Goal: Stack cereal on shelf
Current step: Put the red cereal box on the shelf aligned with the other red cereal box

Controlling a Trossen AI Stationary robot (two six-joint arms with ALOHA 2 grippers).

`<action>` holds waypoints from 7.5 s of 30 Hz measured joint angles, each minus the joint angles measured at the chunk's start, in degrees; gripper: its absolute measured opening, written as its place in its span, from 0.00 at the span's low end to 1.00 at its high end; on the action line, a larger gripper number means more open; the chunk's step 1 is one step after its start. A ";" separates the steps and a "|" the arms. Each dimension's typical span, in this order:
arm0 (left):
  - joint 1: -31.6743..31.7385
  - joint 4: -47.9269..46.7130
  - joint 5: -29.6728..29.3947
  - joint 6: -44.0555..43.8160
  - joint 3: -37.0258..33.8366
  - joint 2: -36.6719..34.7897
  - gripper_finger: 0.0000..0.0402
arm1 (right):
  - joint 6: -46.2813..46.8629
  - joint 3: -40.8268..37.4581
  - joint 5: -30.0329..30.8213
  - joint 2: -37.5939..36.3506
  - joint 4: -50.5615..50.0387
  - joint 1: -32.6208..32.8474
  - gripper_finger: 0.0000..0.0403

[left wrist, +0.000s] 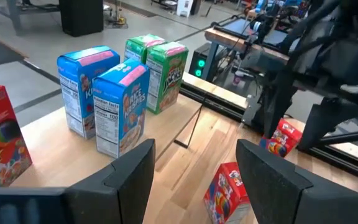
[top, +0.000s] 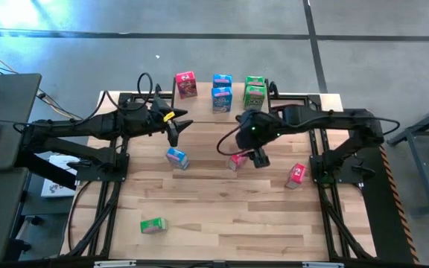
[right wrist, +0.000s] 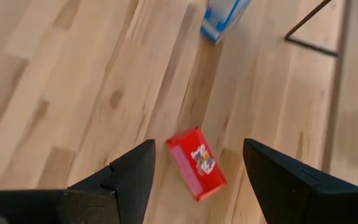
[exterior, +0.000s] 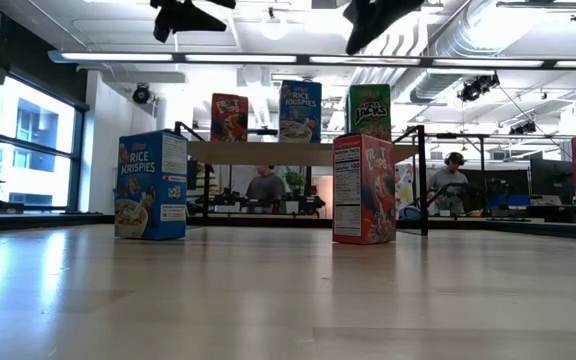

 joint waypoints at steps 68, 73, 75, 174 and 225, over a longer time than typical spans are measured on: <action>0.04 -0.75 -0.04 0.17 0.00 0.00 0.54 | -10.26 -0.13 10.84 16.23 -7.63 -0.98 0.59; 0.04 -0.75 -0.04 2.07 0.00 0.00 0.54 | -10.65 -0.11 8.93 16.45 -7.69 -1.01 0.59; 0.04 -0.73 -0.04 3.66 0.00 0.00 0.54 | -10.67 -0.11 8.87 16.82 -7.55 -1.01 0.59; -3.98 2.31 17.13 11.61 -0.04 2.42 0.54 | 32.23 21.75 5.02 16.69 -7.01 0.93 0.37; -4.52 5.34 11.07 4.57 -0.02 12.66 0.54 | 31.75 21.75 6.07 16.69 -5.23 0.85 0.36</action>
